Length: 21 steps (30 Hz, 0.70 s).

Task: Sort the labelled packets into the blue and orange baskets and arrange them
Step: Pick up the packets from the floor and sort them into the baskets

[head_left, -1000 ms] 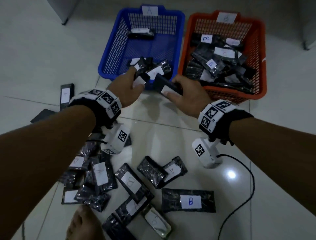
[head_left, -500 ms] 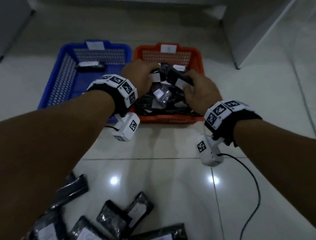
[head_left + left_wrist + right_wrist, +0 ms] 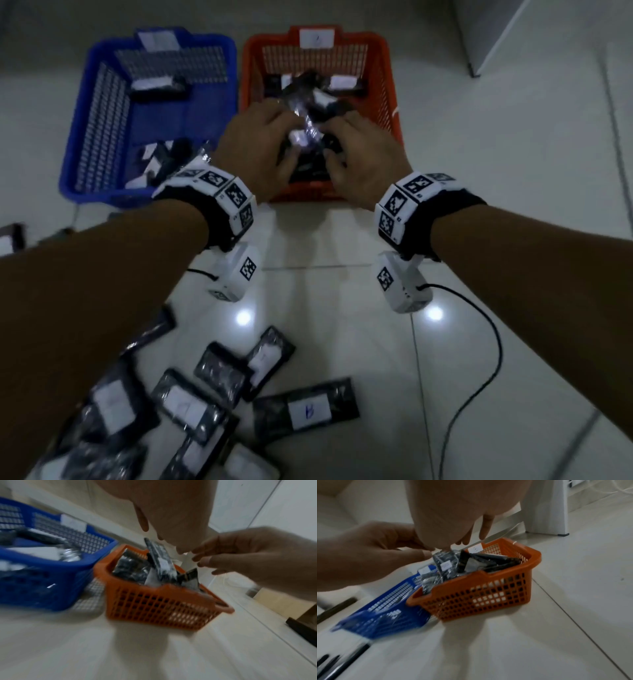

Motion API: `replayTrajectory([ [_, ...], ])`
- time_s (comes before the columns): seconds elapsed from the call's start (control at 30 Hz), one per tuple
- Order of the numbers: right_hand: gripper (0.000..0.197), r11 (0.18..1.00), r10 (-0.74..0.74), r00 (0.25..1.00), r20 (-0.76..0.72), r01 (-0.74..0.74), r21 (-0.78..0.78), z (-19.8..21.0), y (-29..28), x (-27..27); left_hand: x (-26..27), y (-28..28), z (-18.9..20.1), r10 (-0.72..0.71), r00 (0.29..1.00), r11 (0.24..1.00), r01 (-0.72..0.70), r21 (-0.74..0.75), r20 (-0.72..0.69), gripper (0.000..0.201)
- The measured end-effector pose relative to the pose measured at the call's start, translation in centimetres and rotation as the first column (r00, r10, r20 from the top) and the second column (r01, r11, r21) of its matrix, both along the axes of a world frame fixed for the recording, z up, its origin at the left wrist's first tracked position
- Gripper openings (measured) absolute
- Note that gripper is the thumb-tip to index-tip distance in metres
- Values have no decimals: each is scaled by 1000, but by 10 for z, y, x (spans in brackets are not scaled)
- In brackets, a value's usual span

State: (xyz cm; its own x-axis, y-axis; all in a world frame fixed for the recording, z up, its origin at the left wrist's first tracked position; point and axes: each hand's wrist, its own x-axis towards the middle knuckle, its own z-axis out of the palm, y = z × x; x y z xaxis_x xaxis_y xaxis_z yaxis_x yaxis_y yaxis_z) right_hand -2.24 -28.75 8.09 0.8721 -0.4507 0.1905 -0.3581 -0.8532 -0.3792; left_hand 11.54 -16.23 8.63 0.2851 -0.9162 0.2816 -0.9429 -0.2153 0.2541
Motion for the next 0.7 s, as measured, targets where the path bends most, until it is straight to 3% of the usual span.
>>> replayTrajectory([
  [0.13,26,979,206,975,-85,-204,23,-9,58,-20,-32,86,-28,18,990,975,14,221,-141,31],
  [0.23,24,958,286,953,-97,-286,9,-18,100,-27,-50,155,-44,65,970,908,41,417,-236,43],
  [0.3,25,933,357,923,-140,-348,87,-18,124,-28,-61,193,-46,137,957,864,11,503,-256,45],
  [0.4,32,842,534,774,-339,-454,290,-23,153,-32,-83,233,-47,138,951,780,68,622,-277,49],
  [0.5,39,785,619,590,-518,-477,395,-39,175,-36,-97,257,-51,106,948,668,156,727,-300,71],
  [0.6,43,743,655,458,-600,-532,405,-55,192,-39,-101,271,-59,75,959,705,142,695,-272,76],
  [0.7,43,711,663,413,-625,-609,352,-64,204,-37,-103,275,-67,54,976,771,94,630,-213,70],
])
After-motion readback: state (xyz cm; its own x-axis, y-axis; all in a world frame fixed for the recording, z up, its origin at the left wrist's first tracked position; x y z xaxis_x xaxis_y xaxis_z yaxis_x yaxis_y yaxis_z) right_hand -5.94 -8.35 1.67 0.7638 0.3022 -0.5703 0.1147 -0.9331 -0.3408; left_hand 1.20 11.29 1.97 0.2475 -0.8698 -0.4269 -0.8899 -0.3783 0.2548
